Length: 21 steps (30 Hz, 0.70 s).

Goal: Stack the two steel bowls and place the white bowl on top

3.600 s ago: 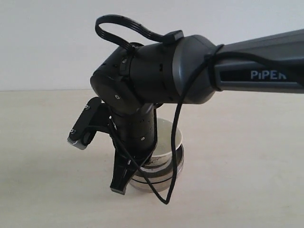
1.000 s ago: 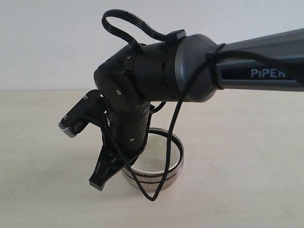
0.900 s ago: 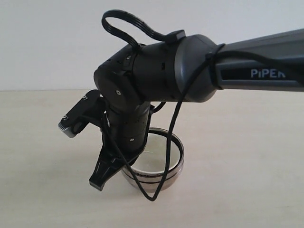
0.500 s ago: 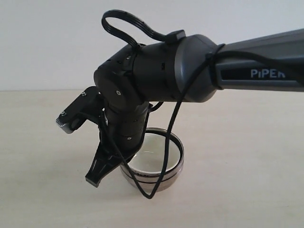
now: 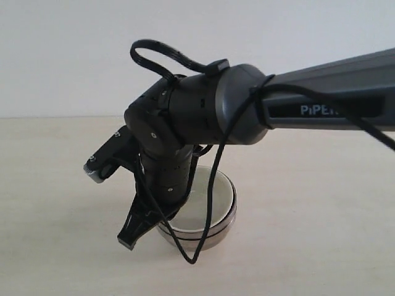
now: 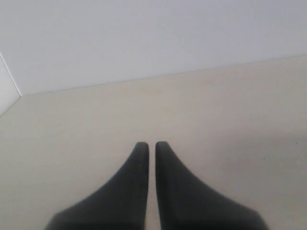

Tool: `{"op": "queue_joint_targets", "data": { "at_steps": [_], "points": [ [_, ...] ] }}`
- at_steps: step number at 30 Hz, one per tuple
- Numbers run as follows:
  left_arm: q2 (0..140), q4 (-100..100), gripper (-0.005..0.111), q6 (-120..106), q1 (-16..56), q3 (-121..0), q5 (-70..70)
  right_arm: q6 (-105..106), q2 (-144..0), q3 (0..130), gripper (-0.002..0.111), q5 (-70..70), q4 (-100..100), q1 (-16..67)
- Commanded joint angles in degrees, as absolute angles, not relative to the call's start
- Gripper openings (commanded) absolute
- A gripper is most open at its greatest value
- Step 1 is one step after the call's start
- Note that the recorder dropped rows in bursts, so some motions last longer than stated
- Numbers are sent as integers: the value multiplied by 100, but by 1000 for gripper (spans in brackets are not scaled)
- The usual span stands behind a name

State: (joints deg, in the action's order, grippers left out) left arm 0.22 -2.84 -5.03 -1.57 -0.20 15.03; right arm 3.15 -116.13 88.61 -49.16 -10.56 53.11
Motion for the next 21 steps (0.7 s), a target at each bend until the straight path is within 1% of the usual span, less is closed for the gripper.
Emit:
{"op": "queue_joint_targets", "data": {
  "at_steps": [1,10,17,21],
  "points": [
    [0,-236,4,-447,-173,0,1458,401,-11729,8860,0,-4872,-1036,5312],
    [0,-236,4,-447,-173,0,1458,342,-10971,8860,0,-4882,-1319,5312],
    [0,-236,4,-447,-173,0,1458,167,-10531,8860,0,-5345,-1732,5301],
    [0,-236,4,-447,-173,0,1458,0,-10340,8860,0,-5388,-1628,5006]
  ]
}}
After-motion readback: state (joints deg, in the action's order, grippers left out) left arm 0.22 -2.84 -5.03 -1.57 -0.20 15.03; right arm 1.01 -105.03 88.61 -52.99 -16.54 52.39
